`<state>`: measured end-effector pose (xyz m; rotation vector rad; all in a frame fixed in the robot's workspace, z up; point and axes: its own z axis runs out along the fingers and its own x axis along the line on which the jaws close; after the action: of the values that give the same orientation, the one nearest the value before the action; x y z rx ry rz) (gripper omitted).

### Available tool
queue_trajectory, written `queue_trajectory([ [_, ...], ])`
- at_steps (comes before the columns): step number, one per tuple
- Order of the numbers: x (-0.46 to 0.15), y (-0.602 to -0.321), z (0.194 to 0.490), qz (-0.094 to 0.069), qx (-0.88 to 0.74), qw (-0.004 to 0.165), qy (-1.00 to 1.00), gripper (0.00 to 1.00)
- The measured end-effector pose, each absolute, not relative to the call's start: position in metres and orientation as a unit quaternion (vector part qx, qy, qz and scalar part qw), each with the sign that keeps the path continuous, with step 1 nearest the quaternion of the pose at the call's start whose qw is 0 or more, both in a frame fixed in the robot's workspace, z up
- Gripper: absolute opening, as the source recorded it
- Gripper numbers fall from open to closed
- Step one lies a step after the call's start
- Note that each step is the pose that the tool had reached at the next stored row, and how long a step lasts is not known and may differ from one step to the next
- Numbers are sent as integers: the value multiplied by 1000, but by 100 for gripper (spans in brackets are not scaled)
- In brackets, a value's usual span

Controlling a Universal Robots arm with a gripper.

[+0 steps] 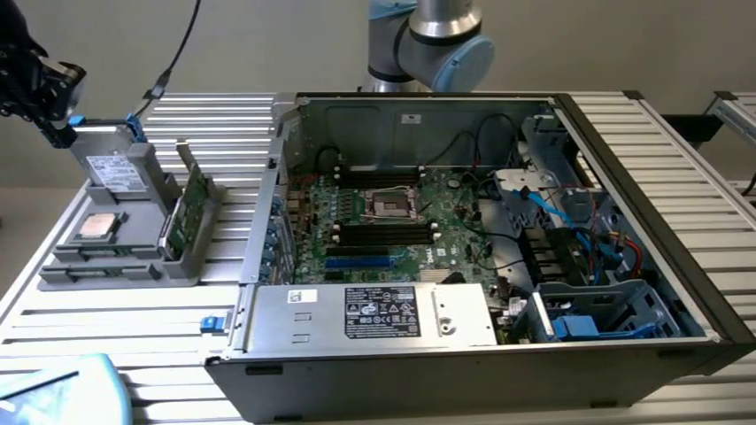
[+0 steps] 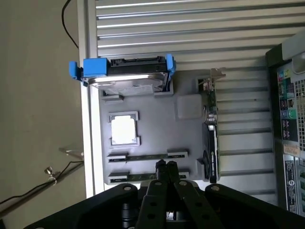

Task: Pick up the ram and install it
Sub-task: 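Reach for the ram, then pick up the ram and move it above insertion slot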

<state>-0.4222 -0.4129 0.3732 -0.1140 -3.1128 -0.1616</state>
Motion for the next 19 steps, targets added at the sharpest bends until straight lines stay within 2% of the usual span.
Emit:
queue_trajectory([
  [5, -424, -422, 373, -51, -38, 32, -997, 11],
  [19, -425, -425, 373, -52, -38, 34, -997, 11],
])
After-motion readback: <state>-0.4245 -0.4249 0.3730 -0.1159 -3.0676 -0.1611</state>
